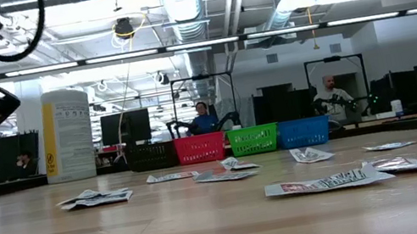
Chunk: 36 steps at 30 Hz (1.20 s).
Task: Pick & Place First Aid Supplies
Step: Put the top alcohol pad into the red bin
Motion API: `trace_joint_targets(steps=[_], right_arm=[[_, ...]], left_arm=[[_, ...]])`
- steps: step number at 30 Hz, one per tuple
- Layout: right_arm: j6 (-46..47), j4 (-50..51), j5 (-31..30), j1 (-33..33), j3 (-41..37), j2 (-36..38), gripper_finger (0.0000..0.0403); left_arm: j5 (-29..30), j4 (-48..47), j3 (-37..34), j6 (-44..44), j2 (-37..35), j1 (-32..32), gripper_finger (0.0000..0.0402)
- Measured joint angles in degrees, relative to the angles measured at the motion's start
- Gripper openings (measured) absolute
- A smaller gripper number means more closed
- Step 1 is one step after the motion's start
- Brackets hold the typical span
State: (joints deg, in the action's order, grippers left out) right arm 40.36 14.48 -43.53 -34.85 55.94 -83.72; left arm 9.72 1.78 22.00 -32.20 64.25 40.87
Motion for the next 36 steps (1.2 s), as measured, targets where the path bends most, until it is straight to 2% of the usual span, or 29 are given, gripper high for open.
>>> trace_joint_targets(steps=[13,22,30,36], right_arm=[[0.1,0.0,0.0,0.1,0.0,0.0,0.0118],[0.0,0.0,0.0,0.6,0.0,0.0,0.0118],[-0.2,0.0,0.0,0.5,0.0,0.0,0.0118],[-0.2,0.0,0.0,0.6,0.0,0.0,0.0118]], left_arm=[[-0.5,-3.5,0.0,-1.4,0.0,4.3,0.0088],[-0.3,-4.8,0.0,-1.5,0.1,4.8,0.0152],[0.8,-5.0,0.0,-1.5,6.5,4.9,0.0163],[6.4,-2.6,0.0,-1.4,12.0,4.6,0.0163]])
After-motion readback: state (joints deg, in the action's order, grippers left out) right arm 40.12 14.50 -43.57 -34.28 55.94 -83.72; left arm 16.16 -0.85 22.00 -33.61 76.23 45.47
